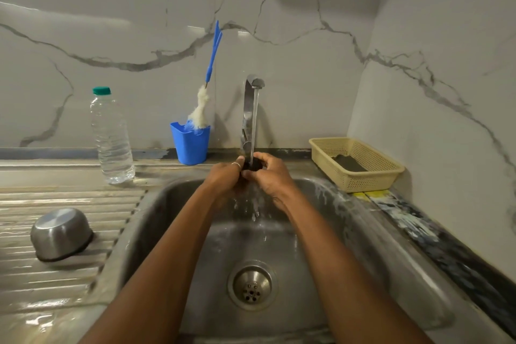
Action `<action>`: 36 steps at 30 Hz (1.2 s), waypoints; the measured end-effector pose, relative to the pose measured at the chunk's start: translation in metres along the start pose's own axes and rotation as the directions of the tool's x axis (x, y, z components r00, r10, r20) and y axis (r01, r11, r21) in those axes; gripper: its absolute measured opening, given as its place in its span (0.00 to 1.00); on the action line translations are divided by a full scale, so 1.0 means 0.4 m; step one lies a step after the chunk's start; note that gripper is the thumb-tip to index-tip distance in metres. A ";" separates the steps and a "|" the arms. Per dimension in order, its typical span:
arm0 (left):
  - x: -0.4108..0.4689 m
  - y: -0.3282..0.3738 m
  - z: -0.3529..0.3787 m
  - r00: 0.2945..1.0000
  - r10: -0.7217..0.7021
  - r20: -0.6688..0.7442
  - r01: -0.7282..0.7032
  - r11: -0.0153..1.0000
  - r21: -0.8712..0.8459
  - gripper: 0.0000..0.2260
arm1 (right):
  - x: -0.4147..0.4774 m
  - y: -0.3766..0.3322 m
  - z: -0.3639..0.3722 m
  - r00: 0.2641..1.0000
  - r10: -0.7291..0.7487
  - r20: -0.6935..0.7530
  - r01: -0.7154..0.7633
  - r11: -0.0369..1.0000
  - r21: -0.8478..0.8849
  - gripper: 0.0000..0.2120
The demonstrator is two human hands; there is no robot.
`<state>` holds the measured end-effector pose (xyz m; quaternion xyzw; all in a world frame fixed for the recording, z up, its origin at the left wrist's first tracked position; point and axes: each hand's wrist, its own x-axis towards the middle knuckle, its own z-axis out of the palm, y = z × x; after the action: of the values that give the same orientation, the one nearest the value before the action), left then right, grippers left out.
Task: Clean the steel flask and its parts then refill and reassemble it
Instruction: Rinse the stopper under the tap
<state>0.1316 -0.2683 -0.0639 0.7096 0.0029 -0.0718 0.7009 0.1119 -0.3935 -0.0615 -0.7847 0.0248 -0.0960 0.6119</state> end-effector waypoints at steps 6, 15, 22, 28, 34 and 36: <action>-0.004 0.009 0.000 0.995 -0.004 0.102 0.031 0.965 -0.262 0.14 | -0.016 -0.002 -0.028 0.988 -0.146 0.044 0.146 0.989 0.002 0.29; -0.018 0.007 0.000 0.990 -0.041 0.138 0.085 0.943 -0.323 0.14 | -0.018 0.000 -0.005 0.996 -0.011 -0.090 0.012 1.000 0.014 0.17; -0.045 0.013 0.007 0.999 -0.027 0.038 0.024 0.995 0.099 0.26 | -0.019 -0.021 0.004 0.952 0.008 -0.305 -0.053 0.988 -0.142 0.20; -0.030 0.004 -0.011 0.990 0.079 0.117 -0.105 0.966 0.238 0.25 | -0.036 -0.044 -0.016 0.962 0.269 0.044 -0.262 0.867 0.425 0.12; -0.004 -0.010 -0.026 0.999 0.011 0.032 -0.016 0.987 0.159 0.32 | -0.033 -0.031 -0.028 0.978 0.099 0.183 -0.124 0.983 0.133 0.25; -0.011 -0.007 -0.019 0.998 -0.039 0.048 0.036 0.998 0.060 0.33 | -0.031 -0.023 -0.022 0.990 -0.005 0.140 0.012 0.999 -0.051 0.24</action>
<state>0.1278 -0.2604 -0.0664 0.7278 -0.0031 -0.1024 0.6781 0.0974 -0.3978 -0.0522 -0.8051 -0.0189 -0.0429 0.5912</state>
